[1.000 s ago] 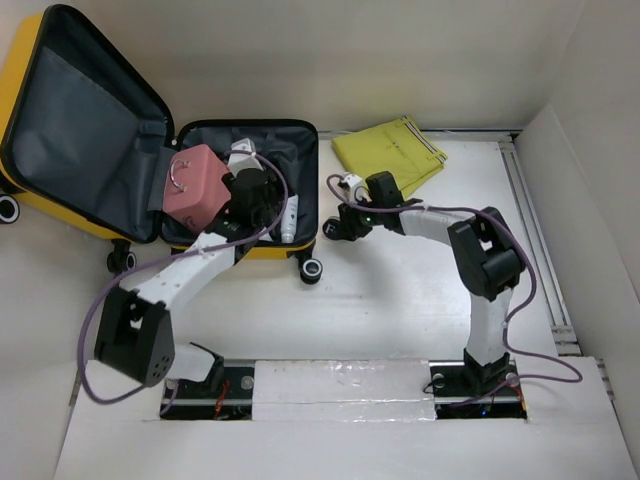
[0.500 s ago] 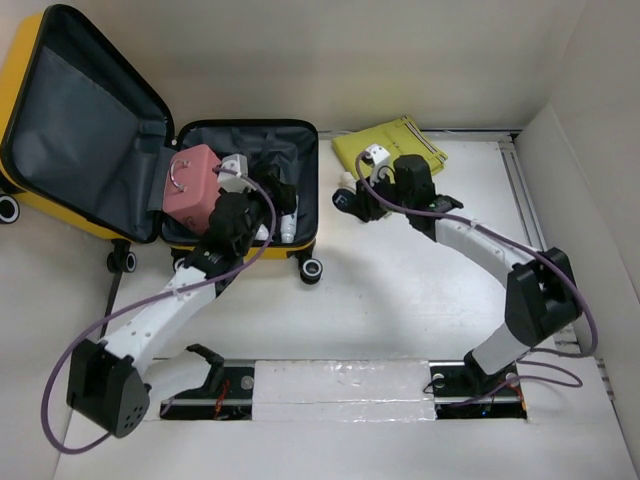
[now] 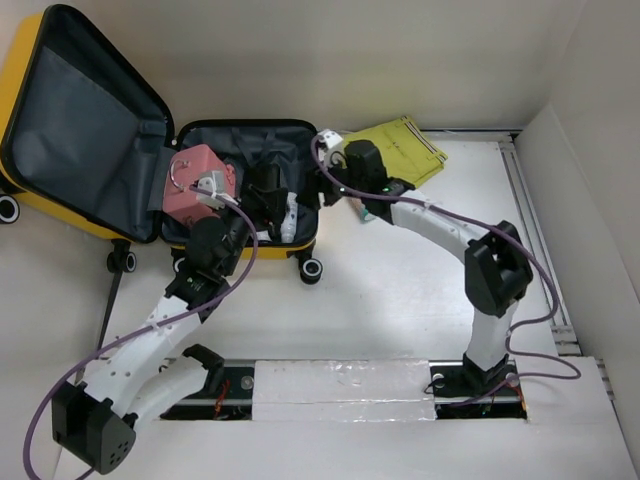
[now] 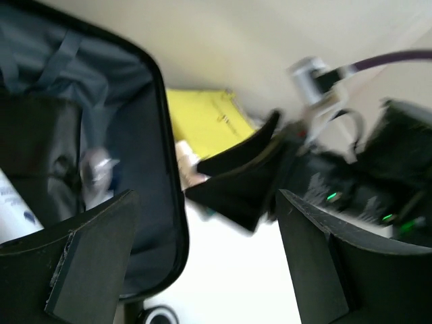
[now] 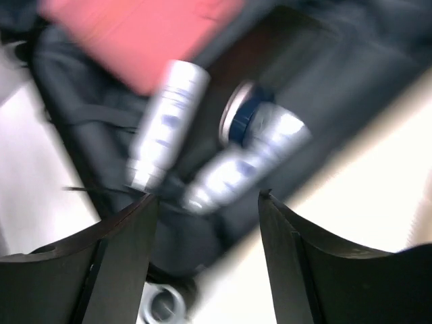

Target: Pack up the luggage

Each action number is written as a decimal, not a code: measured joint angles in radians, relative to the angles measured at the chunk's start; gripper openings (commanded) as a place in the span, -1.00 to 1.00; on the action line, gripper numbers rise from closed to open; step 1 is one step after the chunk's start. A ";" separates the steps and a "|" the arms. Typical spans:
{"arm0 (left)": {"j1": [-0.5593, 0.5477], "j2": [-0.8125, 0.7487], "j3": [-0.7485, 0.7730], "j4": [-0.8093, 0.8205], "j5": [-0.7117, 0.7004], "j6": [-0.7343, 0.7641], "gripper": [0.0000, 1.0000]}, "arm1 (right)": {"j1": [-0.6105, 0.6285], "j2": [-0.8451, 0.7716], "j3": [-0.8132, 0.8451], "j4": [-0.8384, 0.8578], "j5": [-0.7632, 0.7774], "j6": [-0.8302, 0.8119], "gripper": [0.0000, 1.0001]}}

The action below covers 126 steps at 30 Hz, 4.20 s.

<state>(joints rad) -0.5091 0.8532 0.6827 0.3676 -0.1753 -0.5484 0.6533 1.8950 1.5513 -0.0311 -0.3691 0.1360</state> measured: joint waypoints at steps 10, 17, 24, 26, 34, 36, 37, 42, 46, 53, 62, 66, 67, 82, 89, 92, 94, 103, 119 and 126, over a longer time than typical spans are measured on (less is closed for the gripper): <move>0.000 0.055 -0.042 0.019 0.070 0.002 0.54 | -0.269 -0.044 -0.148 -0.004 0.270 0.019 0.30; 0.000 0.073 -0.053 0.060 0.084 0.027 0.54 | -0.265 0.148 -0.085 -0.099 0.352 0.018 0.27; 0.000 0.077 -0.084 0.071 0.085 0.051 0.52 | -0.209 0.203 -0.050 -0.135 0.398 0.015 -0.08; 0.000 0.077 -0.086 0.070 0.085 0.056 0.52 | -0.198 0.208 -0.043 -0.141 0.411 0.014 0.00; 0.000 0.064 -0.108 0.070 0.077 0.070 0.52 | -0.174 0.200 -0.056 -0.132 0.458 0.018 -0.61; 0.000 0.060 -0.116 0.071 0.072 0.071 0.52 | -0.174 0.169 -0.100 -0.122 0.450 0.021 -0.66; 0.000 0.058 -0.118 0.070 0.069 0.072 0.52 | -0.174 0.142 -0.135 -0.121 0.443 0.022 -0.68; 0.000 0.044 -0.128 0.075 0.064 0.072 0.52 | -0.175 -0.046 -0.291 -0.150 0.396 0.032 -0.68; 0.000 0.009 -0.149 0.081 0.051 0.071 0.50 | -0.174 -0.204 -0.322 -0.151 0.352 0.039 -0.68; 0.000 -0.073 -0.196 0.100 -0.008 0.060 0.50 | -0.064 -0.195 -0.158 -0.095 0.233 0.056 -0.68; 0.000 -0.098 -0.205 0.101 -0.062 0.057 0.50 | 0.090 0.051 0.059 -0.013 0.064 0.135 0.36; 0.000 -0.018 -0.195 0.091 -0.081 0.050 0.24 | 0.039 -0.055 -0.093 0.007 0.082 0.142 0.33; -0.002 0.025 -0.175 0.071 -0.089 0.049 0.17 | 0.015 -0.106 -0.152 0.011 0.093 0.140 0.29; -0.379 0.719 0.590 -0.146 -0.244 0.089 -0.22 | -0.216 -0.990 -0.878 0.038 0.433 0.131 -0.25; -0.293 1.138 1.078 -0.274 -0.099 0.053 -1.00 | -0.240 -1.157 -1.009 0.010 0.452 0.150 -0.79; -0.269 1.239 1.154 -0.322 -0.077 0.053 -1.00 | -0.240 -1.186 -1.039 -0.010 0.440 0.153 -0.94; -0.262 1.312 1.206 -0.344 -0.065 0.050 -1.00 | -0.240 -1.196 -1.044 -0.022 0.430 0.156 -0.97; -0.259 1.519 1.462 -0.446 -0.100 0.009 -0.45 | -0.233 -1.296 -1.116 -0.046 0.408 0.178 -0.39; -0.276 1.601 1.399 -0.529 -0.223 -0.135 -0.25 | -0.227 -1.436 -1.126 -0.124 0.387 0.182 -0.32; -0.296 1.617 1.369 -0.529 -0.229 -0.170 -0.78 | -0.225 -1.449 -1.126 -0.150 0.372 0.181 -0.30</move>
<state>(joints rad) -0.8047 2.4706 2.0518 -0.1616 -0.4038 -0.7185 0.4278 0.4458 0.4252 -0.1810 0.0025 0.3172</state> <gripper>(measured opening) 0.182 0.349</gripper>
